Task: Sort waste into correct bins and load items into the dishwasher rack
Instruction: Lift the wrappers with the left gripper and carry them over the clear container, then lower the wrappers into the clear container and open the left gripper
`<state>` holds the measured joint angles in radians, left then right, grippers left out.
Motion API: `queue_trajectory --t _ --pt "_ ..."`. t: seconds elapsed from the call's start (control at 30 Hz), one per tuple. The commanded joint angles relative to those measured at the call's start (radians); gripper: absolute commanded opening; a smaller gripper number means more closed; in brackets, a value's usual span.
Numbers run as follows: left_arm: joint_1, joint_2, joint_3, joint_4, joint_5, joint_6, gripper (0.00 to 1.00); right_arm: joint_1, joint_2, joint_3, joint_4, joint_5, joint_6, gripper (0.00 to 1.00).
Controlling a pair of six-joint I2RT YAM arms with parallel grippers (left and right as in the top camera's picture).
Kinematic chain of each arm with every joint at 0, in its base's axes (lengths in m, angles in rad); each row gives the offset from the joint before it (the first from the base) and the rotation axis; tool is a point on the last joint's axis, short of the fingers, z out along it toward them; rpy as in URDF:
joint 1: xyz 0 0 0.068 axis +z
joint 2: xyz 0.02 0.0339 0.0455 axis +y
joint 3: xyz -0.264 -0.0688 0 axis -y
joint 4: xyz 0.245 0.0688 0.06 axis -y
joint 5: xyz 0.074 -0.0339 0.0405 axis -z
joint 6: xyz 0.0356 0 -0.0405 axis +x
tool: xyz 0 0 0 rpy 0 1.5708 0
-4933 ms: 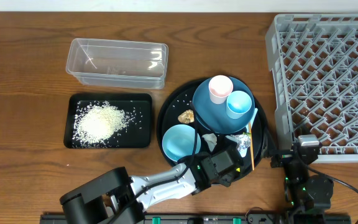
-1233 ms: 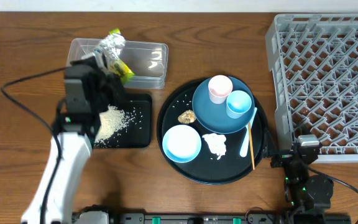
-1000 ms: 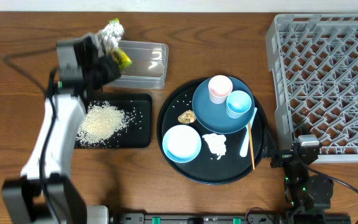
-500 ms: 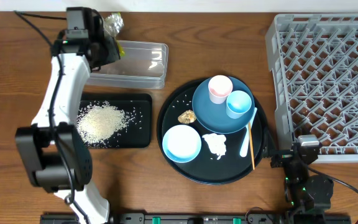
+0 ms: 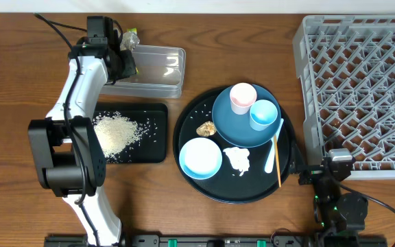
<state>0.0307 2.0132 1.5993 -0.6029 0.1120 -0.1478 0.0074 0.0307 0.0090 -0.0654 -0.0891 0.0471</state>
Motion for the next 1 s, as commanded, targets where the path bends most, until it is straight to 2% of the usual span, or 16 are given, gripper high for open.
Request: queue_trajectory --t 0.0,0.97 --pt "0.0 0.003 0.008 -0.003 -0.02 0.021 0.06 -0.007 0.0 -0.003 -0.002 0.007 -0.011 0.99" --pt "0.0 -0.003 -0.024 -0.105 -0.02 0.021 0.06 -0.007 0.0 -0.003 -0.002 0.007 -0.011 0.99"
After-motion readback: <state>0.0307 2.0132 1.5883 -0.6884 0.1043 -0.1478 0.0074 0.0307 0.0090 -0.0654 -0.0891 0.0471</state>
